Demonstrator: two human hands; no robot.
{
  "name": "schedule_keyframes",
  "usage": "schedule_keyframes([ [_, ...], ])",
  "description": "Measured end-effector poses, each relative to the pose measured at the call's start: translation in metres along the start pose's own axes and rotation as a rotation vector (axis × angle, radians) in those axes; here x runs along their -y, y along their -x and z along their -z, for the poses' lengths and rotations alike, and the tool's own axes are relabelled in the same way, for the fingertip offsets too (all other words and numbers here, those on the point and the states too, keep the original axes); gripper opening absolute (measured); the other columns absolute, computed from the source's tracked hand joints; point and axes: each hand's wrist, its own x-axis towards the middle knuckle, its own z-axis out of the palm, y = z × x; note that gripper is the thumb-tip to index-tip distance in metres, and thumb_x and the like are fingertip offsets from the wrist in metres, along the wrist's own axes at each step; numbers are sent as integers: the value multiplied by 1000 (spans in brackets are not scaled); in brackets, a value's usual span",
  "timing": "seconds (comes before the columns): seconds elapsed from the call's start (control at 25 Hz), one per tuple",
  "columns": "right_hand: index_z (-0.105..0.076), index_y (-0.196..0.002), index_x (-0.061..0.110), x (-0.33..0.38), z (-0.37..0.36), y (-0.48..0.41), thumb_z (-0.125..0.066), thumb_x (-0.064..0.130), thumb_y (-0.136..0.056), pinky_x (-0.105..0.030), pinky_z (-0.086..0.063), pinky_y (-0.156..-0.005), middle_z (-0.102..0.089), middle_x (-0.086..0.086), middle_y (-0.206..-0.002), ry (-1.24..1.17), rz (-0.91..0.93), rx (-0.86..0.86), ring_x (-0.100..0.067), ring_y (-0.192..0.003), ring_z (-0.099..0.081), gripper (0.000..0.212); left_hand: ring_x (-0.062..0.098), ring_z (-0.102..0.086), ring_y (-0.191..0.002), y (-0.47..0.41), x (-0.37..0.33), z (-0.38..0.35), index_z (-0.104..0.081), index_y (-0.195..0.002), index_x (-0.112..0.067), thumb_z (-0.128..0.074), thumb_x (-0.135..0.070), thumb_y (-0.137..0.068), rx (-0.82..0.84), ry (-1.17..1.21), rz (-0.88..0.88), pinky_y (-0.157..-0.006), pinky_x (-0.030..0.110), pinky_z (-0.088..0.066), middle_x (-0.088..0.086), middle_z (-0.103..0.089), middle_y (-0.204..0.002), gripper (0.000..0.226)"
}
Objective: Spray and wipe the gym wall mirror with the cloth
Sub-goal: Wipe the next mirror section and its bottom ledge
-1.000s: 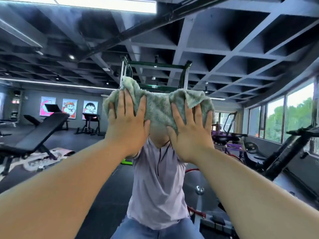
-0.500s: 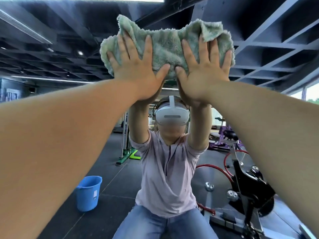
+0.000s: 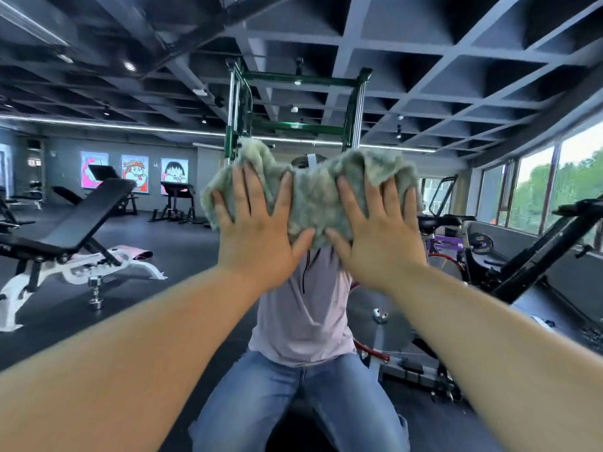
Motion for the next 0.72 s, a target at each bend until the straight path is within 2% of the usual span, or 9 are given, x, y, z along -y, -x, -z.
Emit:
schedule_keyframes([
  [0.16,21,-150,30,-9,34,-66,-14,61,-96,-52,17,-115,25,-11,-158,-53,-68,-101,-32,-145,22,72,39,22,-143,-76,-1,38,19,-151,-27,-9,-74,-83,14,17,48,-112,65,4,25,23,-155,87],
  [0.28,20,-151,25,-4,32,-72,-15,56,-98,-50,17,-115,28,-10,-157,-88,-97,-131,-29,-145,24,70,38,21,-144,-83,2,37,16,-152,-24,-10,-70,-86,1,32,36,-113,62,6,25,20,-156,84],
  [0.36,25,-148,23,1,12,-44,-13,53,-99,-48,19,-115,30,-10,-157,-97,-76,-129,-28,-144,26,69,40,12,-146,-48,-2,17,9,-153,-18,-13,-65,-91,-55,36,-32,-114,62,4,29,10,-157,81],
  [0.4,25,-147,22,5,-6,-22,-12,52,-99,-48,19,-115,26,-11,-158,-117,-62,-140,-30,-145,24,68,42,4,-146,-23,-4,4,3,-154,-15,-17,-62,-93,-94,43,-67,-114,63,0,31,2,-156,79],
  [0.48,12,-150,19,16,-39,38,-17,50,-98,-51,10,-118,-2,-18,-161,-120,-23,-117,-36,-147,2,67,45,-11,-145,33,-6,-21,-9,-152,-11,-27,-59,-92,-86,40,-129,-113,65,-9,34,-13,-154,79],
  [0.56,-3,-151,13,22,-64,83,-25,49,-96,-54,-3,-116,-31,-20,-153,-84,10,-44,-39,-141,-18,69,46,-17,-143,72,-7,-35,-15,-151,-11,-31,-60,-89,-12,20,-164,-111,66,-15,34,-19,-152,80],
  [0.6,-5,-151,12,19,-65,84,-26,50,-96,-53,-4,-117,-34,-20,-151,-55,17,-41,-38,-140,-19,70,46,-16,-143,76,-7,-35,-16,-151,-11,-31,-61,-89,16,9,-157,-110,68,-16,35,-18,-152,81],
  [0.64,-3,-152,12,16,-56,70,-26,50,-96,-51,0,-118,-30,-19,-154,-46,23,-50,-36,-141,-15,71,47,-13,-143,65,-6,-30,-14,-151,-12,-28,-63,-89,0,-6,-141,-109,69,-16,36,-15,-152,81],
  [0.72,8,-153,17,9,-26,22,-22,51,-98,-47,12,-117,-2,-15,-162,-65,-21,-107,-33,-147,3,71,46,0,-145,20,-10,-9,-3,-153,-15,-18,-66,-90,-30,-8,-56,-108,71,-10,34,-2,-155,83],
])
